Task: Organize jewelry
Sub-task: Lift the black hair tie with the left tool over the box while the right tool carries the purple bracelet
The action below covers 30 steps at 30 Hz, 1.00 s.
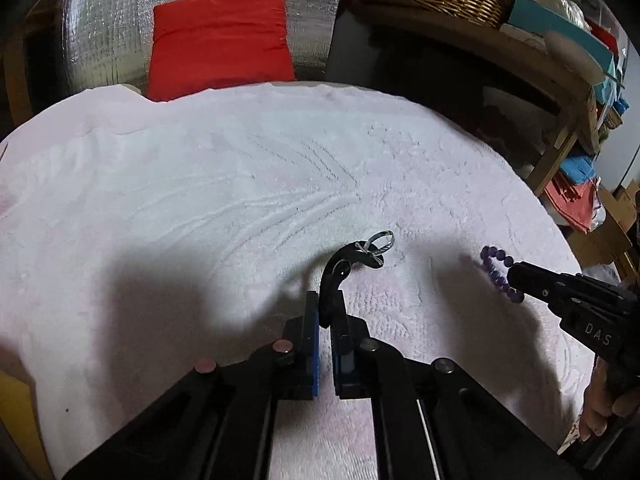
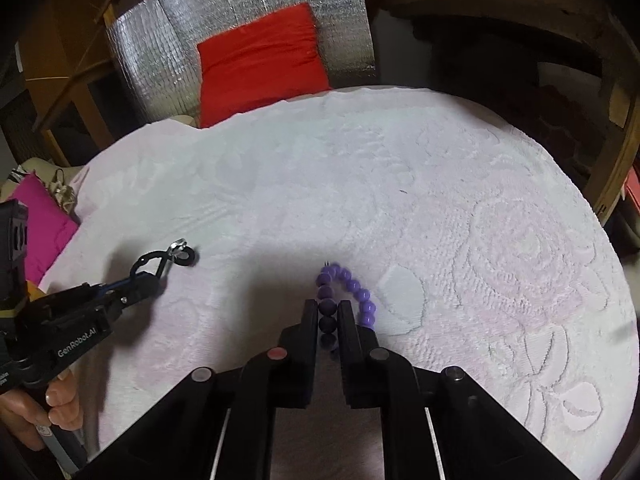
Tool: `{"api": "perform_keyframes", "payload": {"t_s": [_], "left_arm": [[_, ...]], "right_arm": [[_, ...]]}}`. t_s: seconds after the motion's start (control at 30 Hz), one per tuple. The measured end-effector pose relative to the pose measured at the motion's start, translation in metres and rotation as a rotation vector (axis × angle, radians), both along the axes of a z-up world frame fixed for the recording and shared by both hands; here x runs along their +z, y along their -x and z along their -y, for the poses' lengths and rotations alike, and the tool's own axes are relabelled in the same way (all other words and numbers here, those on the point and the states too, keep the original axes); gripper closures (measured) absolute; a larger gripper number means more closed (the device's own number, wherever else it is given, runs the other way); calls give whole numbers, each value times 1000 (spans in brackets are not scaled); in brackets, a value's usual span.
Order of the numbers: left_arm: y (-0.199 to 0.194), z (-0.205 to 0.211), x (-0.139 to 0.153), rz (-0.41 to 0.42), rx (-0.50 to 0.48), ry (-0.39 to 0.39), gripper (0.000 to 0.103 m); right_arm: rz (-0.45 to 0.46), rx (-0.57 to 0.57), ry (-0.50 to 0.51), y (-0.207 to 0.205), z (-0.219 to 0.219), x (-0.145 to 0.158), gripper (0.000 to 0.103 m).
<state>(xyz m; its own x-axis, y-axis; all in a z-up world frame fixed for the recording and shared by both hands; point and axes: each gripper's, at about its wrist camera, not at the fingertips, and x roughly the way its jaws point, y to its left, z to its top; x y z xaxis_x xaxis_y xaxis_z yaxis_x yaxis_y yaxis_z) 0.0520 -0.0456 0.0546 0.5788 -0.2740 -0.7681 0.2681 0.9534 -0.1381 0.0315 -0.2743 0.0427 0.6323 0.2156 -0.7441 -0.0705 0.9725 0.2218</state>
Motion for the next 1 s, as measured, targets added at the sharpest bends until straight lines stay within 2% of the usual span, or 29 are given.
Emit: {"api": "perform_keyframes", "payload": {"t_s": [0.27, 0.7, 1.0], "left_arm": [[21, -13, 27, 48, 54, -14, 98], [62, -42, 59, 128, 199, -112, 98], [93, -73, 80, 178, 302, -118, 98]], "right_arm": [[37, 28, -86, 10, -6, 19, 92], [101, 107, -134, 33, -47, 48, 92], [143, 164, -170, 45, -80, 65, 92]]}}
